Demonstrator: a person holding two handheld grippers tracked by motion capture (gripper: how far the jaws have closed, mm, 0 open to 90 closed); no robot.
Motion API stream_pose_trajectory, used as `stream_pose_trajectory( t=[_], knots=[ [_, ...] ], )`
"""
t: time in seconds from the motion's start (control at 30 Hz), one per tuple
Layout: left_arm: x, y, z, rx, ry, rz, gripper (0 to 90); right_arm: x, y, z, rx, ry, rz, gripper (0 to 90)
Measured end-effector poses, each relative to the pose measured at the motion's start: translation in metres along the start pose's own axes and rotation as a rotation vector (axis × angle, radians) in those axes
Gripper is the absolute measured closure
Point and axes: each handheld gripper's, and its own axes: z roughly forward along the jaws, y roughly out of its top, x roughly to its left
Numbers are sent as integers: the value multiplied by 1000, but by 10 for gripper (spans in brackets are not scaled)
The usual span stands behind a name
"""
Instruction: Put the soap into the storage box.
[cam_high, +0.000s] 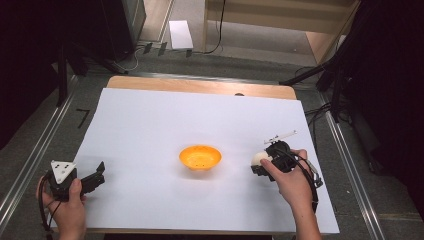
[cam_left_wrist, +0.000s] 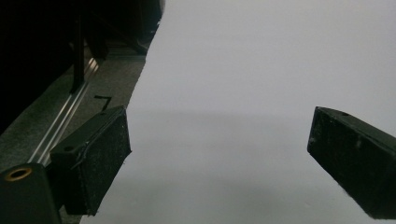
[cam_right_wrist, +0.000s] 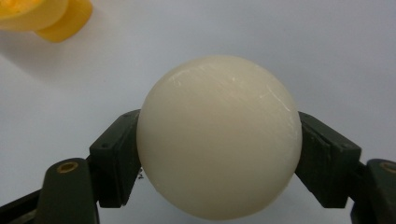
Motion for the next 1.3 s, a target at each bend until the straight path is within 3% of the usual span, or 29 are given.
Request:
stream_pose_trajectory(
  t=[0.23, 0.3, 0.4, 1.3],
  knots=[
    [1, 0, -1, 1, 8, -11, 62, 6, 8, -3, -2, 9, -19, 242],
    [0, 0, -1, -2, 11, -10, 0, 8, 11, -4, 7, 8, -18, 242],
    [-1, 0, -1, 0, 17, 2, 0, 12, 14, -3, 10, 10, -34, 242],
    [2, 1, 1, 14, -1, -19, 0, 52, 48, -2, 6, 56, -115, 241]
  ],
)
